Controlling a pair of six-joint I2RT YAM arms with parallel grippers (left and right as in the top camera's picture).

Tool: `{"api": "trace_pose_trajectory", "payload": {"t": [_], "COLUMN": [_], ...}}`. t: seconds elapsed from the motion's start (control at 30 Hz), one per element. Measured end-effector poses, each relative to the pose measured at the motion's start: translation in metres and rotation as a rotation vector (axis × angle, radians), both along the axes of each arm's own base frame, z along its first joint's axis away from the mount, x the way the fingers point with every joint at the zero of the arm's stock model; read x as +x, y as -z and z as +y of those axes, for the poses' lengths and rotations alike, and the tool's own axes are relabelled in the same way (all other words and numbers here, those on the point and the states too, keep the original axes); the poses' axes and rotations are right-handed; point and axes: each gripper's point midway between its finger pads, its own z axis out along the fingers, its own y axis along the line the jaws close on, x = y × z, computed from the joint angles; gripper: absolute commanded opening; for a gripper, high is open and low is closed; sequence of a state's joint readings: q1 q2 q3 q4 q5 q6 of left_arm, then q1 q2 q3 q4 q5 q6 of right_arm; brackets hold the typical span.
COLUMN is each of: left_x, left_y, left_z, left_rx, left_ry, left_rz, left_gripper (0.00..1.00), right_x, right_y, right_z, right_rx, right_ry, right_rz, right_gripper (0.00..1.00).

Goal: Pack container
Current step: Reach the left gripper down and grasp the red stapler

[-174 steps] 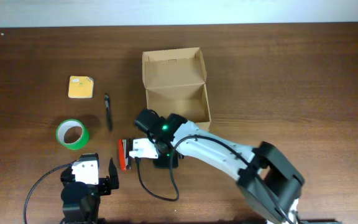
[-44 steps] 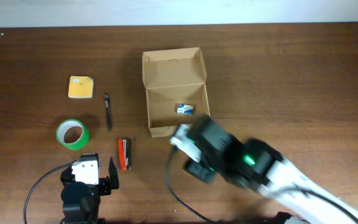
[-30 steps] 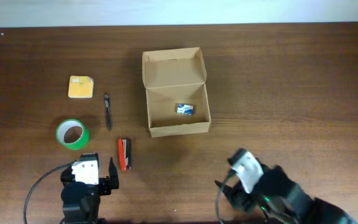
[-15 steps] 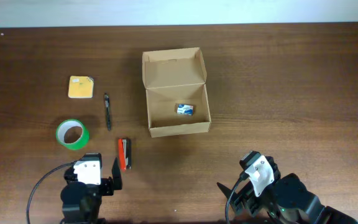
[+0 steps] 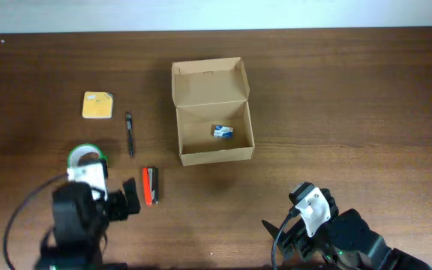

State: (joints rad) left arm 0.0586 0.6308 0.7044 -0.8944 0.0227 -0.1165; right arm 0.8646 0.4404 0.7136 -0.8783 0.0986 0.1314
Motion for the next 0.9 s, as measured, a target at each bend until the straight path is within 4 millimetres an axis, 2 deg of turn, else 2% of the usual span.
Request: {"api": "trace_pose_trajectory", "payload": {"t": [0.13, 0.2, 0.3, 0.57, 0.77, 0.9], "left_x": [0.021, 0.033, 0.040, 0.045, 0.049, 0.058], "left_y": [-0.015, -0.013, 0.006, 0.061, 0.090, 0.105], "left_z": [0.001, 0.002, -0.003, -0.039, -0.066, -0.074], "left_rx": [-0.003, -0.003, -0.032, -0.174, -0.183, -0.181], "left_ry": [0.004, 0.006, 0.026, 0.139, 0.235, 0.258], "left_rz": [0.100, 0.134, 0.221, 0.462, 0.561, 0.578], "left_gripper": [1.00, 0.99, 1.00, 1.00, 1.00, 1.00], "right_x": [0.000, 0.000, 0.000, 0.001, 0.001, 0.001], "right_y": [0.000, 0.000, 0.000, 0.000, 0.000, 0.000], "right_z": [0.000, 0.000, 0.000, 0.000, 0.000, 0.000], "right_rx": [-0.001, -0.001, -0.001, -0.001, -0.001, -0.001], "right_ry": [0.003, 0.003, 0.003, 0.003, 0.003, 0.003], "right_rz": [-0.001, -0.001, -0.001, -0.002, -0.002, -0.002], "right_gripper": [0.99, 0.99, 0.99, 0.99, 0.99, 0.99]}}
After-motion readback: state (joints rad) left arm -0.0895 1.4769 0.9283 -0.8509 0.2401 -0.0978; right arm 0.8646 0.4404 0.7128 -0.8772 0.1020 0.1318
